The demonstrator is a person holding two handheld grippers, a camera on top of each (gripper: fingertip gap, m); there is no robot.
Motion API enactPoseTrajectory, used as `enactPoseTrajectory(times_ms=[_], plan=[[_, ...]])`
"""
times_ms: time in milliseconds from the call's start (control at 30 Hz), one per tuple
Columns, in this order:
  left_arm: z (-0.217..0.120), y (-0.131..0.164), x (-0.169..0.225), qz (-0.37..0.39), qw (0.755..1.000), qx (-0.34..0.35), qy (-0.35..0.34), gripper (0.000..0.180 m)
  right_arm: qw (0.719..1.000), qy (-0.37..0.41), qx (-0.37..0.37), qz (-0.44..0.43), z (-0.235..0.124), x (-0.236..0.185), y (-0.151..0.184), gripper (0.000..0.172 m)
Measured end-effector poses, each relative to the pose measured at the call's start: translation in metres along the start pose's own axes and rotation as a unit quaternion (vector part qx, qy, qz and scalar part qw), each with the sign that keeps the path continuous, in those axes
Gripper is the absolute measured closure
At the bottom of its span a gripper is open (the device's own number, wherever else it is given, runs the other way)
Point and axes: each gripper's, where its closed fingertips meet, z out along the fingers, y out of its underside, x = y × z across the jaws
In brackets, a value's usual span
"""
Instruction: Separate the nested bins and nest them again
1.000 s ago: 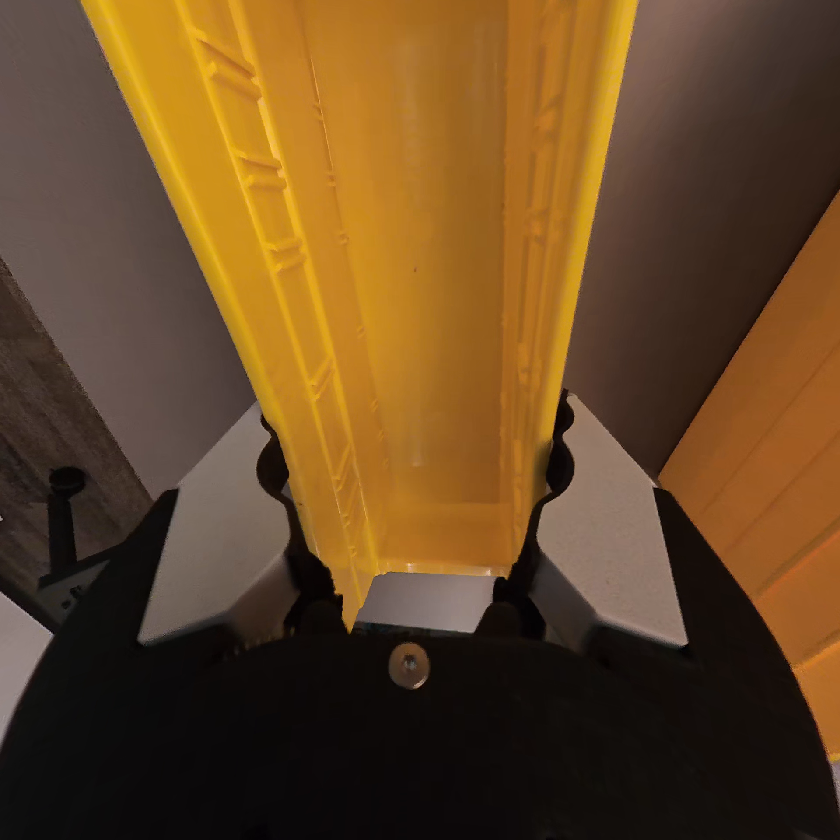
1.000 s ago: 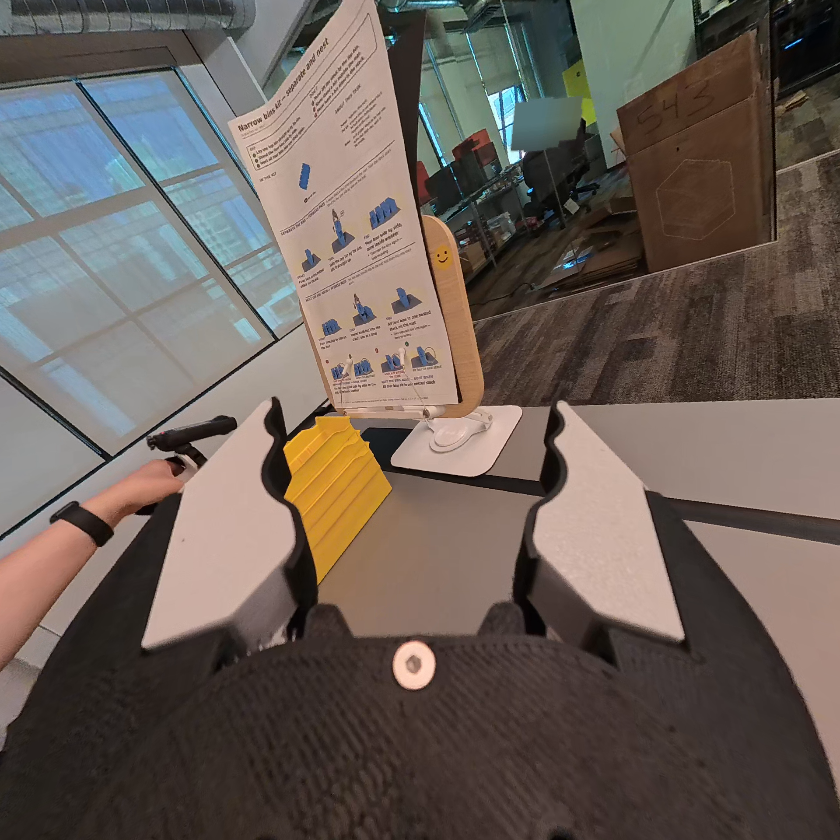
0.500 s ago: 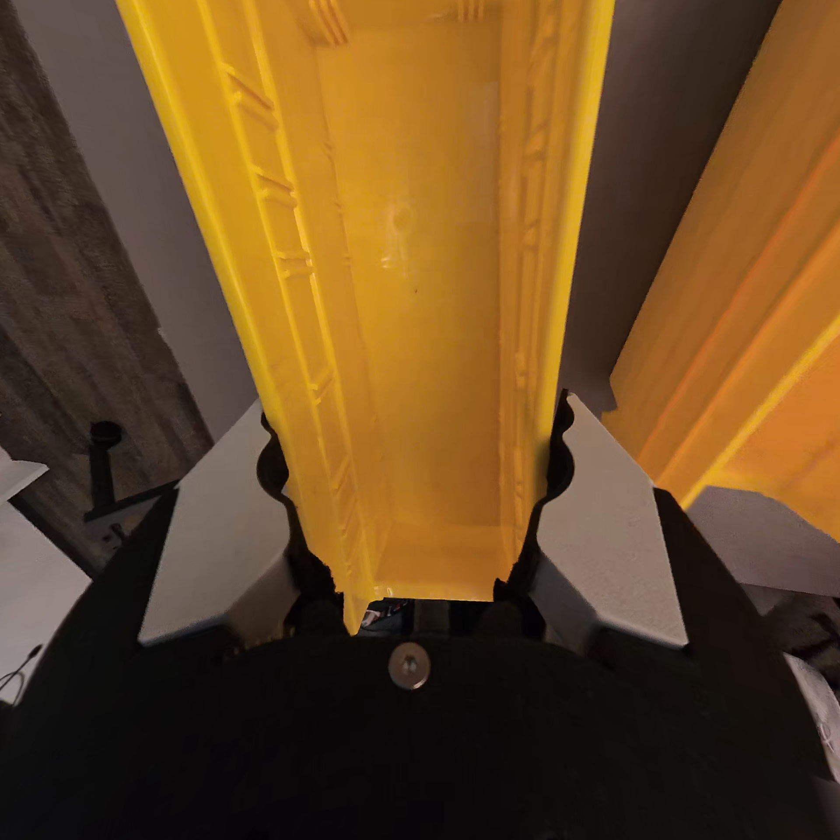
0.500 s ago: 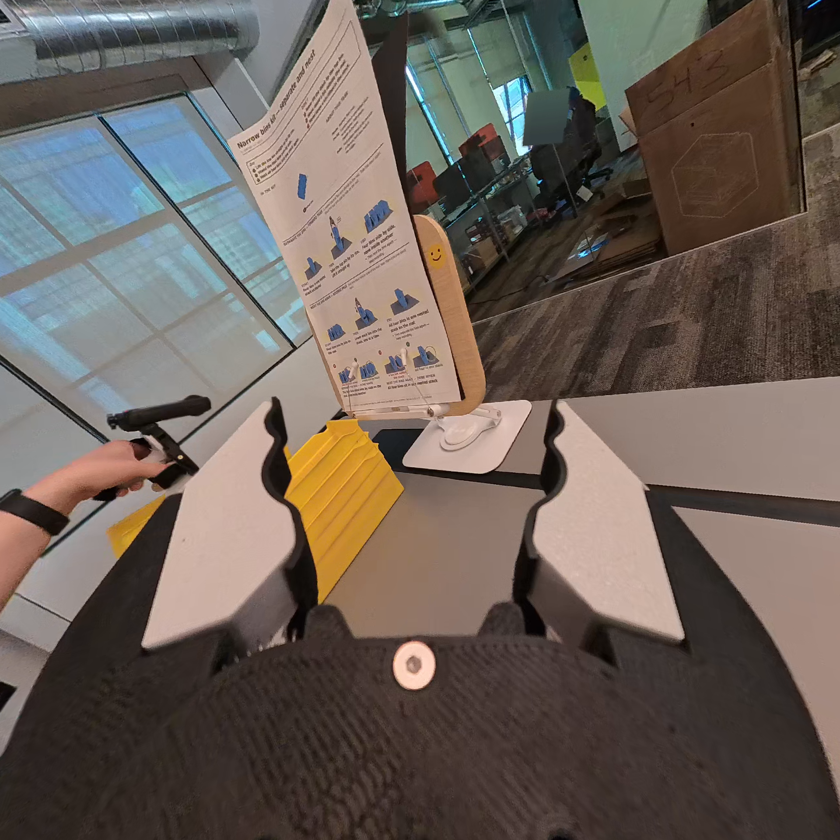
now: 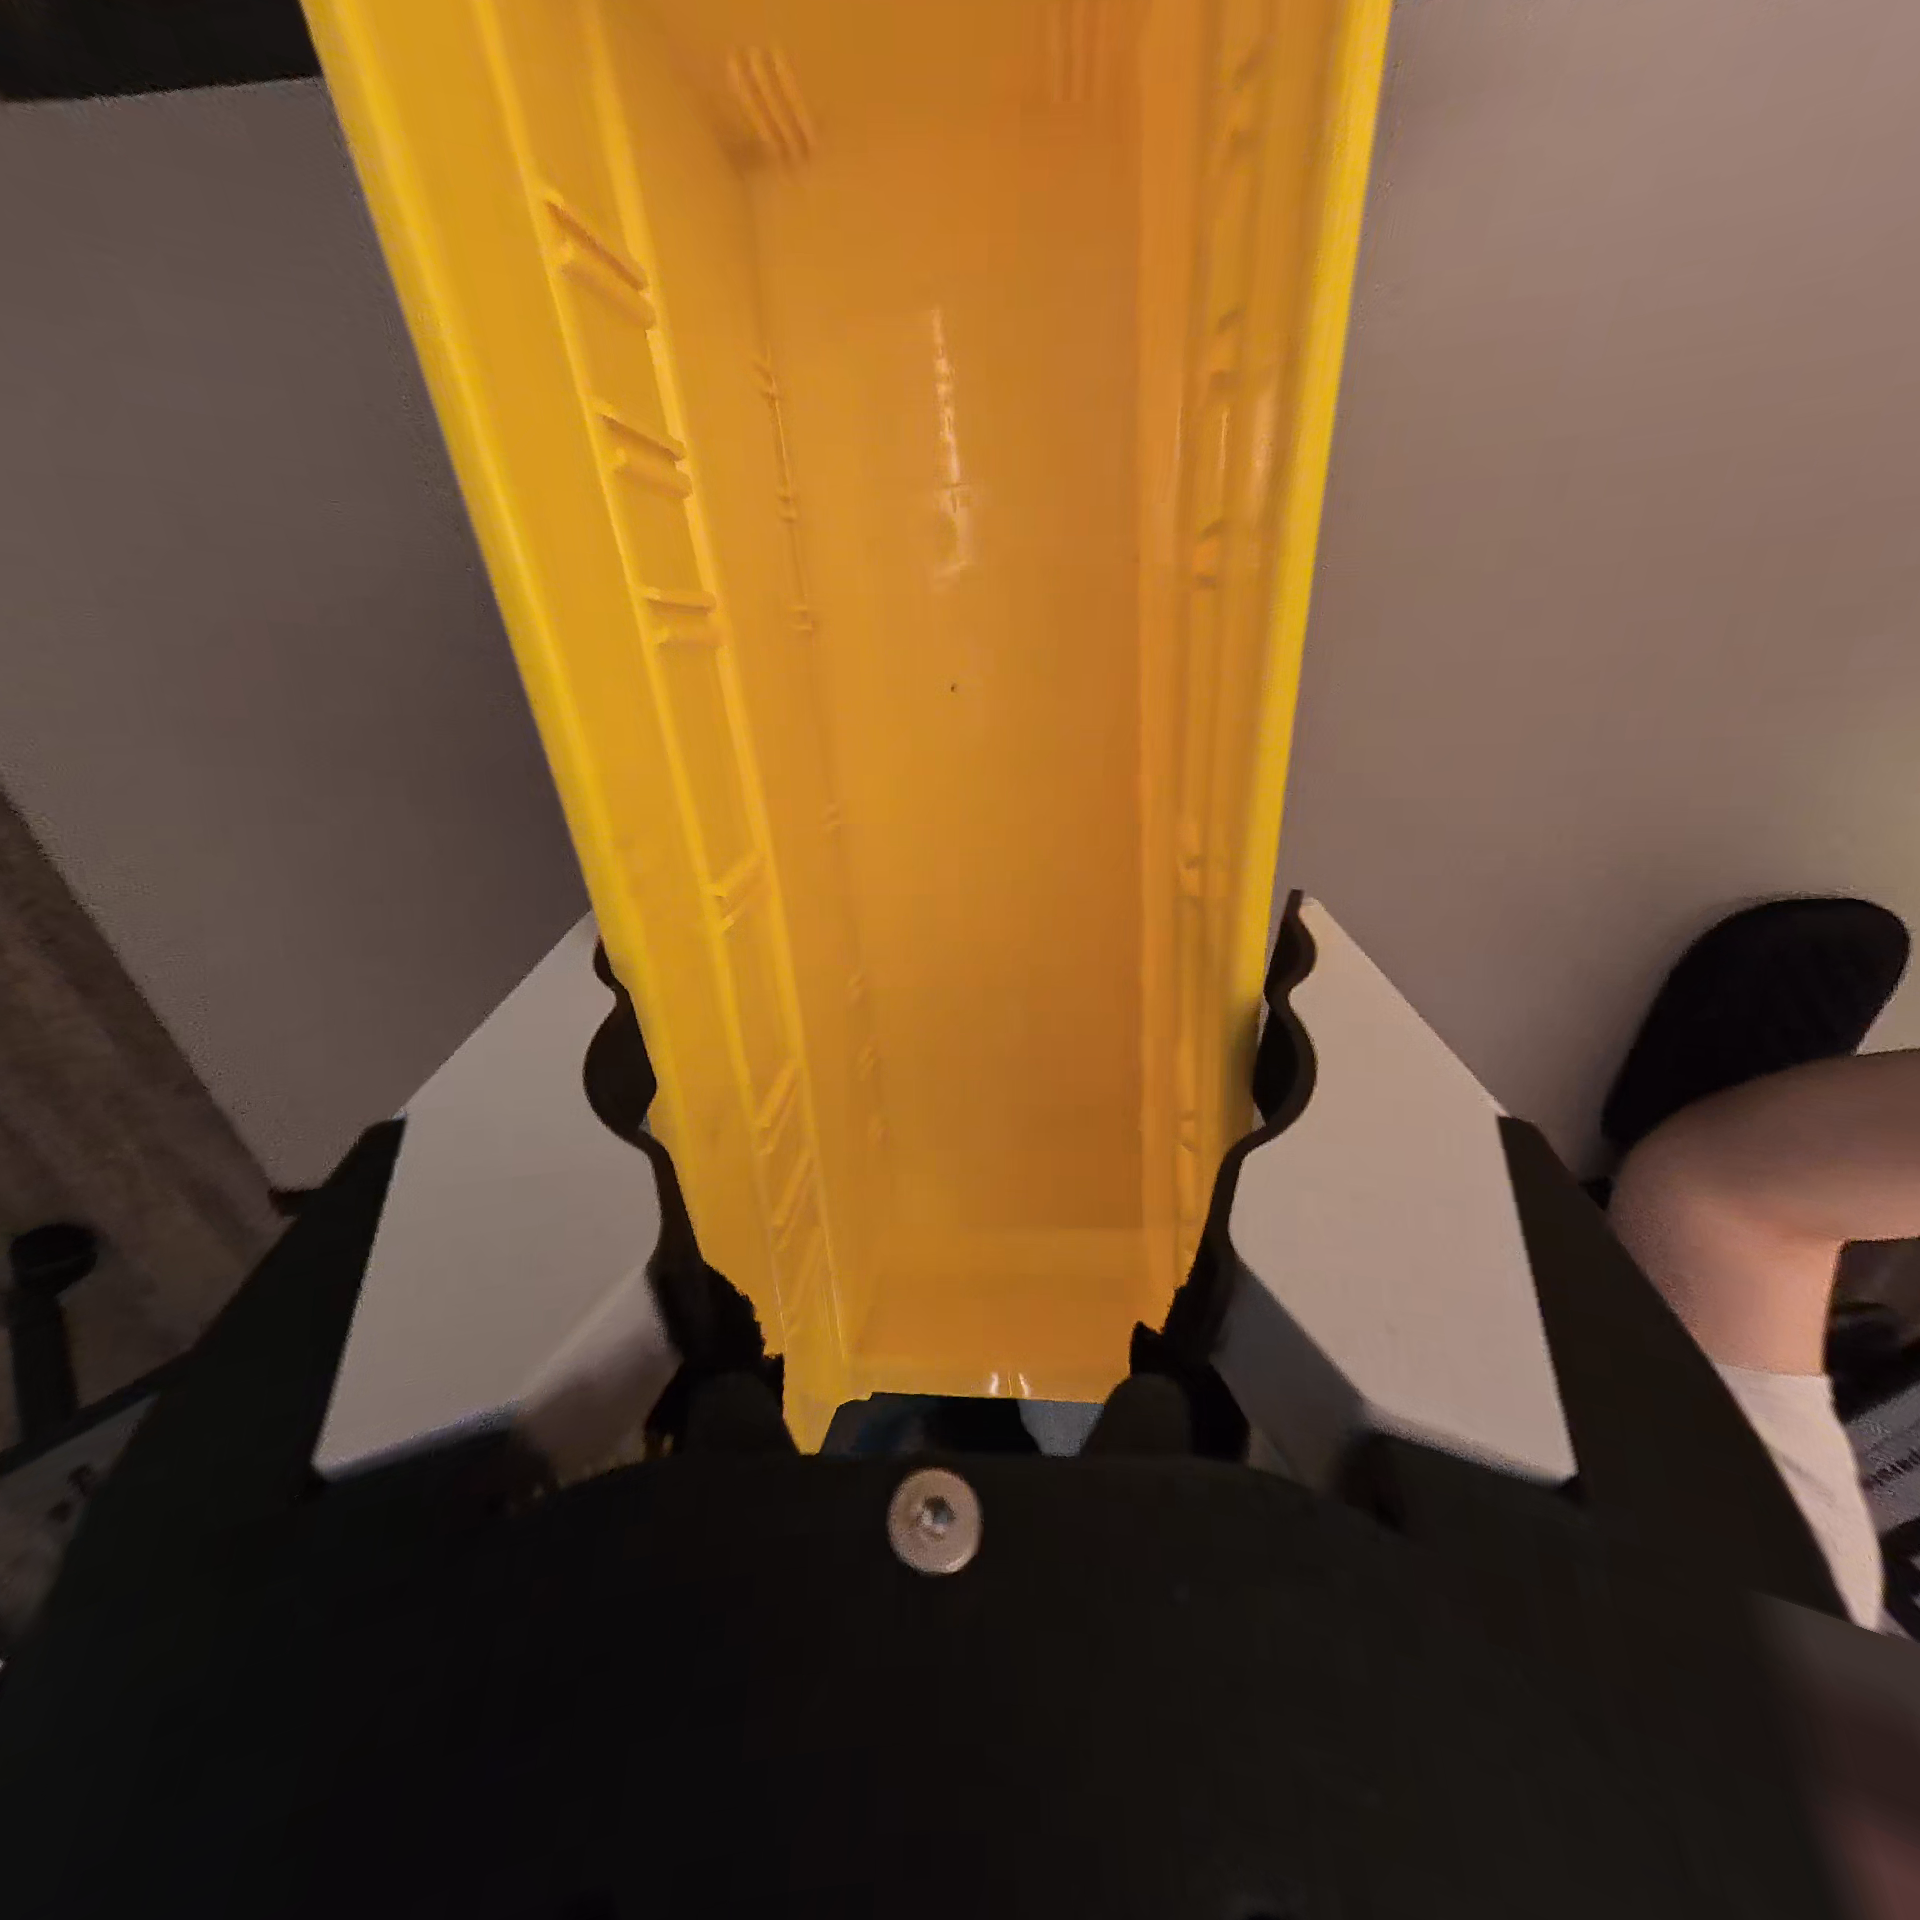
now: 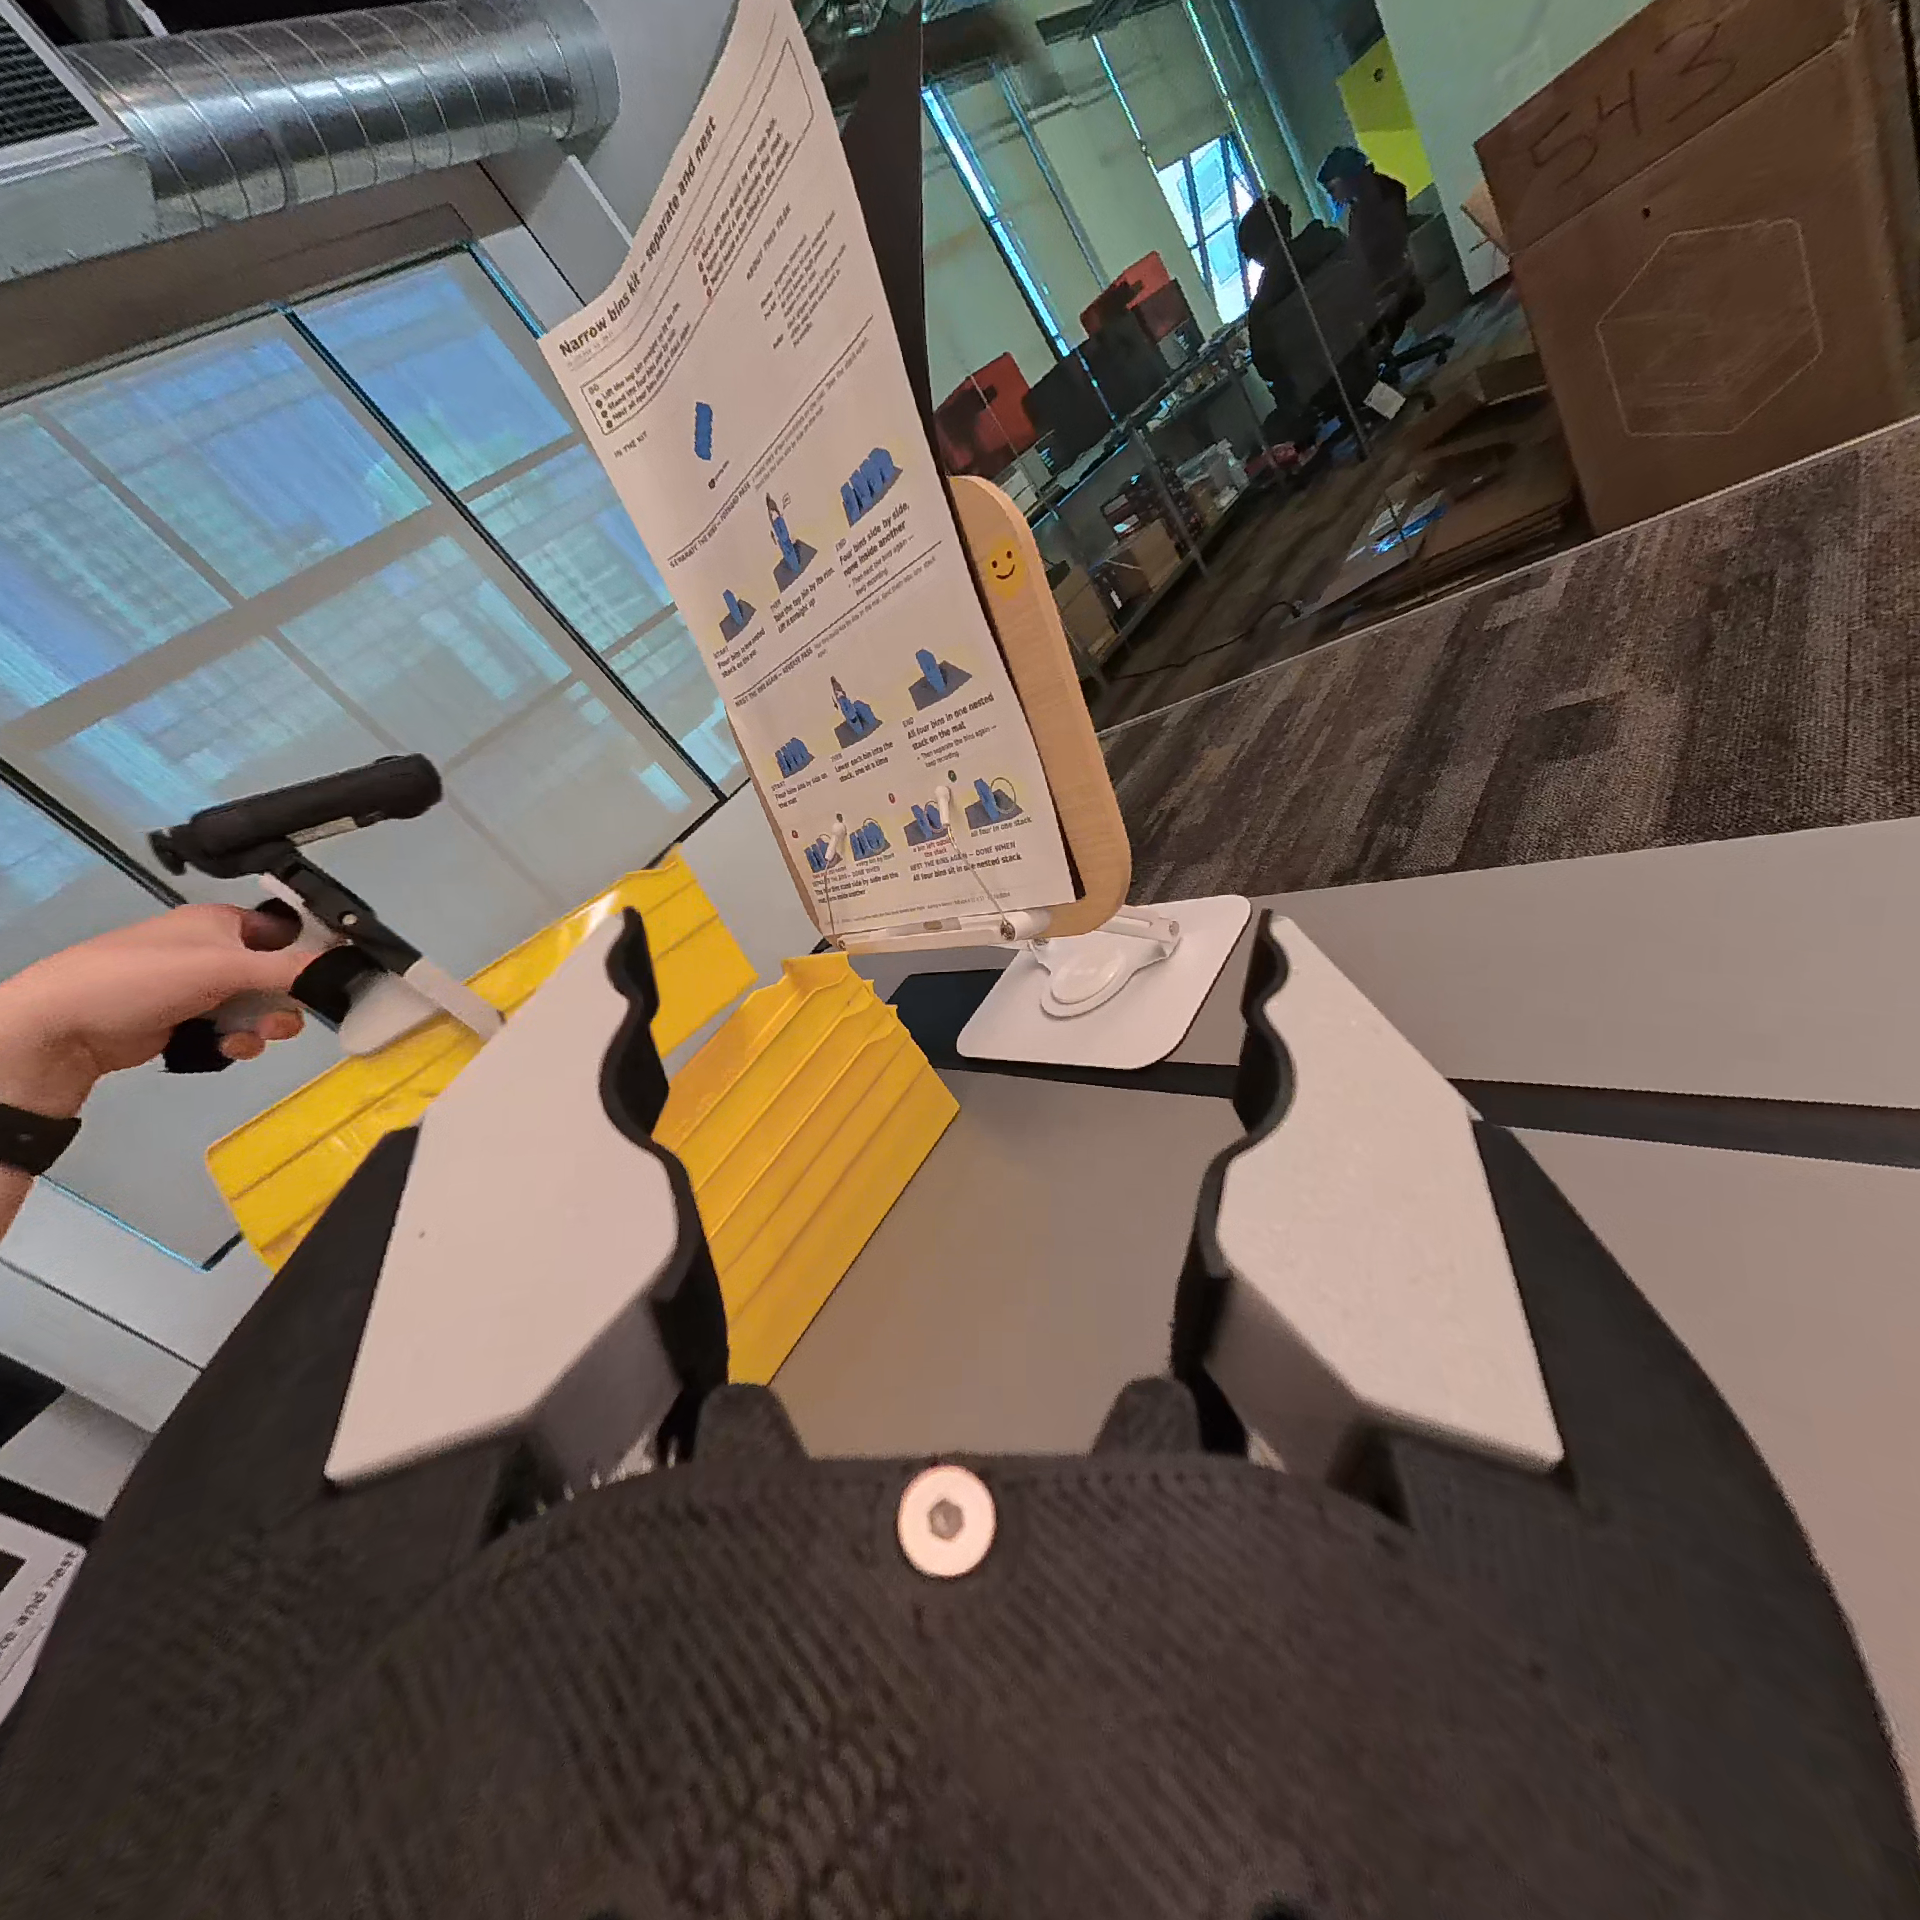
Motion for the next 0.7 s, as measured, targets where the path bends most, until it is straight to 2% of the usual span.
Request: enactPoseTrajectory(times_ms=[267, 433, 700], plan=[[0.042, -0.015, 0.027, 0.004, 1.0, -0.02, 0.006, 0.061, 1.0, -0.011, 0.016, 0.017, -0.008, 0.003, -0.008, 0.059], [0.061, -0.02, 0.023, 0.01, 0.999, -0.018, -0.04, 0.06, 0.999, -0.016, 0.021, 0.026, -0.01, 0.007, -0.01, 0.06], [0.087, -0.026, 0.024, 0.018, 0.996, 0.036, -0.074, 0.059, 0.999, -0.017, 0.014, 0.029, -0.007, 0.007, -0.006, 0.061]])
